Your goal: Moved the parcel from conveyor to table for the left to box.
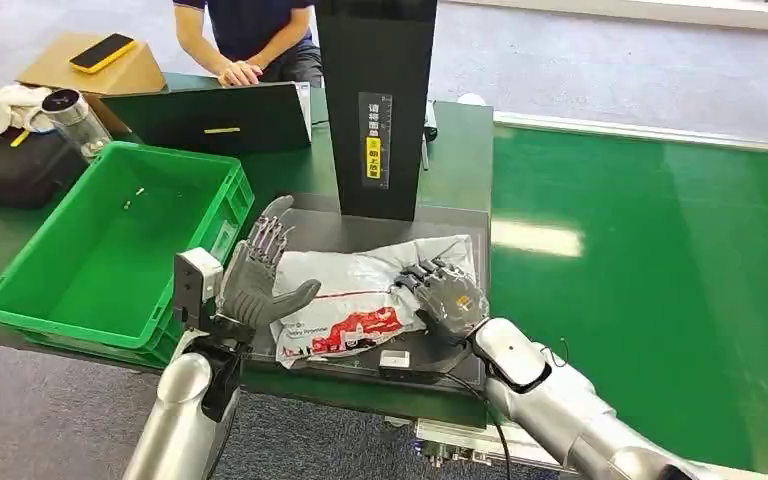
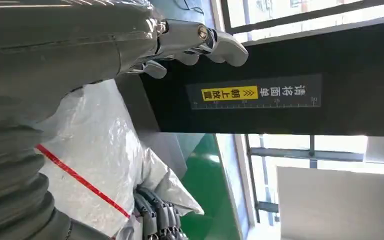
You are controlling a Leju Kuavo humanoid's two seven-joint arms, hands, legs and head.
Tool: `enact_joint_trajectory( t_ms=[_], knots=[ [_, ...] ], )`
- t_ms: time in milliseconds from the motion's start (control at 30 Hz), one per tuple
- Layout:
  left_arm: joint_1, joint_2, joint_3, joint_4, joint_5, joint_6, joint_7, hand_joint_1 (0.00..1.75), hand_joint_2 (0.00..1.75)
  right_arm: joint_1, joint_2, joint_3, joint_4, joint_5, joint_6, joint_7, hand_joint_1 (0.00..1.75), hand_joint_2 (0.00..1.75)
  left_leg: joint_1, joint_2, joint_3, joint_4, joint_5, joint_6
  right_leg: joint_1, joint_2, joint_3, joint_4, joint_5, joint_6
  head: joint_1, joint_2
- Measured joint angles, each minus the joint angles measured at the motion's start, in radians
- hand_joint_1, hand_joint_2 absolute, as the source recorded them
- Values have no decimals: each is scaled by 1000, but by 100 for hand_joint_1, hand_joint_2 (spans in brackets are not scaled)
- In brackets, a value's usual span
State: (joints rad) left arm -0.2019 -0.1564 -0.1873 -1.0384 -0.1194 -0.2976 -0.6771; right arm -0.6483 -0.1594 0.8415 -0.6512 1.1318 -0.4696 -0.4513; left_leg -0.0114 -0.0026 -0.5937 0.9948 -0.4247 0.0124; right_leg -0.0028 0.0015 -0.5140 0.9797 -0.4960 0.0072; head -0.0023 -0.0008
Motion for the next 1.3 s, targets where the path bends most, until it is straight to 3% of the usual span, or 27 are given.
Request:
enact_joint_trajectory(
  t_ms=[33,167,200,400,600,733,833,933,967,1100,1300],
  knots=[
    [0,0,0,0,0,0,0,0,175,0,2,0,3,0,0,0,0,175,0,0,0,0,0,0,0,0,0,0,0,0,0,0],
    [1,3,-1,0,0,4,0,0,175,-4,9,3,18,-1,3,10,0,175,0,0,0,0,0,0,0,0,0,0,0,0,0,0],
    [2,4,-1,0,0,6,0,0,175,-5,13,3,22,-1,3,20,0,0,0,0,0,0,0,0,0,0,0,0,0,0,0,0],
    [15,10,-1,0,1,14,11,0,175,-10,19,-1,43,-46,-81,23,0,0,0,0,0,0,0,0,0,0,0,0,0,0,0,0],
    [9,11,-9,0,10,23,22,0,175,22,19,-74,3,-296,-173,-174,0,0,0,0,0,0,0,0,0,0,0,0,0,0,0,0],
    [9,13,-23,0,20,33,23,0,175,61,18,-127,-65,-377,-179,-198,0,0,0,0,0,0,0,0,0,0,0,0,0,0,0,0],
    [10,13,-25,0,28,39,23,0,175,92,17,-161,-118,-443,-157,-209,0,0,0,0,0,0,0,0,0,0,0,0,0,0,0,0],
    [13,13,-29,0,47,38,25,0,175,145,16,-221,-207,-731,39,-235,0,0,0,0,0,0,0,0,0,0,0,0,0,0,0,0],
    [16,14,-30,0,53,36,25,0,175,163,16,-245,-238,-840,114,-238,0,175,0,0,0,0,0,0,0,0,0,0,0,0,0,0],
    [29,14,-35,-16,65,40,31,0,175,233,16,-372,-346,-1136,407,-238,0,175,0,-1,0,0,0,0,0,-1,0,0,0,0,0,0],
    [76,18,-37,-78,27,76,63,0,175,396,28,-624,-504,-1147,549,-182,0,175,0,-2,-1,0,-1,0,0,-2,0,-1,-1,1,0,0]
  ],
)
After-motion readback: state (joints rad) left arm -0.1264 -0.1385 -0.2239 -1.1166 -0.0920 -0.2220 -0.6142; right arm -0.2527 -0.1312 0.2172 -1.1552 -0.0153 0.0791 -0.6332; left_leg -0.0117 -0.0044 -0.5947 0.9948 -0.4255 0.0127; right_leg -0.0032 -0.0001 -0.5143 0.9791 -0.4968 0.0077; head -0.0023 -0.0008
